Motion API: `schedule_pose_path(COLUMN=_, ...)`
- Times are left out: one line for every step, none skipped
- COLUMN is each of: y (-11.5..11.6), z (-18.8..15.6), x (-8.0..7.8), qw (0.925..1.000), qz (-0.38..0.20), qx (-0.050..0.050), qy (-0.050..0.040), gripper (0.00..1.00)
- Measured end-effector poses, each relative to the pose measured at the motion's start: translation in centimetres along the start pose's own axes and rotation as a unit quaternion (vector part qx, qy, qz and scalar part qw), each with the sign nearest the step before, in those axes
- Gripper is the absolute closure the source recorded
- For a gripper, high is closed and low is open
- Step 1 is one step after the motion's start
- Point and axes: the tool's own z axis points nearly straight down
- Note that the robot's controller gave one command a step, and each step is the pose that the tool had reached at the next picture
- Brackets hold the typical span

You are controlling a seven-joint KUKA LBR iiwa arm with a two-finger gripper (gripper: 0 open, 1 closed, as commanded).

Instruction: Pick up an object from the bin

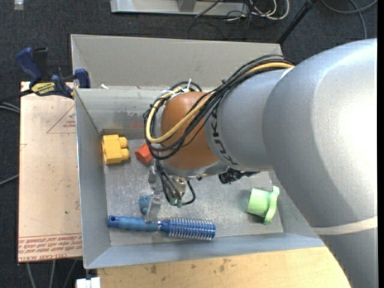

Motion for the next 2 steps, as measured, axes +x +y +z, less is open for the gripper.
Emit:
schedule_pose_path(y=-4.46, z=1.67, x=4.69, qw=0.9997, qz=-0.023, qx=-0.002, qy=-0.0059, gripper=0.0)
schedule_pose_path(y=-4.33, z=1.67, x=4.68, qw=0.9997, qz=-0.024, qx=-0.002, qy=-0.0038, gripper=1.0)
